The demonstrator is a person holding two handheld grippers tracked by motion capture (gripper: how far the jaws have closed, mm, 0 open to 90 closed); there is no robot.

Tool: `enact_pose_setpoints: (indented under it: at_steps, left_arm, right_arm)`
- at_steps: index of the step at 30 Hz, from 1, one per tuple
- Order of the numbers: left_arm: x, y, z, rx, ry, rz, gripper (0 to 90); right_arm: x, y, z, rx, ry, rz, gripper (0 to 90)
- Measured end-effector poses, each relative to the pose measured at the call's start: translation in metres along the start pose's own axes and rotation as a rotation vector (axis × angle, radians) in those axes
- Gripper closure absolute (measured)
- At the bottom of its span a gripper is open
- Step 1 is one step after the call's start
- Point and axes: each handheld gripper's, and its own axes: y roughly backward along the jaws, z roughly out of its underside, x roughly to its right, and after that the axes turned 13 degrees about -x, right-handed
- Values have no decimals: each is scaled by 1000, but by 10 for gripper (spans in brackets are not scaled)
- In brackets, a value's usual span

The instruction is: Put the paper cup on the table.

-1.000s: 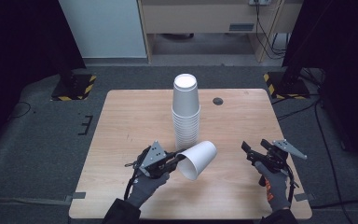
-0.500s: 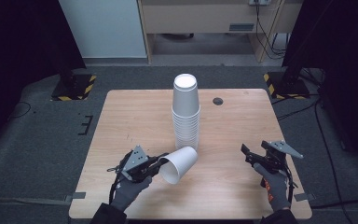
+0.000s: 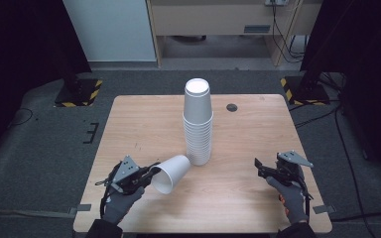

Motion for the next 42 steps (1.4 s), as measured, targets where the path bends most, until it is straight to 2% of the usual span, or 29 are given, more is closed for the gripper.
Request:
enact_pose_setpoints:
  at_steps: [7, 10, 21, 25, 32, 42]
  left_arm:
    - [-21, 11, 1, -17, 51, -70, 859]
    - [-30, 13, 2, -30, 68, -97, 859]
    - [-54, 27, 4, -82, 132, -188, 859]
    - [-62, 34, 5, -99, 152, -218, 859]
    - [-76, 46, 7, -162, 184, -258, 859]
    - [-88, 54, 8, -258, 225, -291, 861]
  right_arm:
    - [-1, -16, 9, -103, 85, 55, 89]
    - [0, -20, 12, -131, 101, 66, 87]
    - [6, -27, 16, -179, 99, 103, 89]
    - [6, -30, 18, -205, 114, 114, 87]
    - [7, -33, 21, -237, 122, 121, 86]
    - [9, -33, 21, -248, 112, 110, 82]
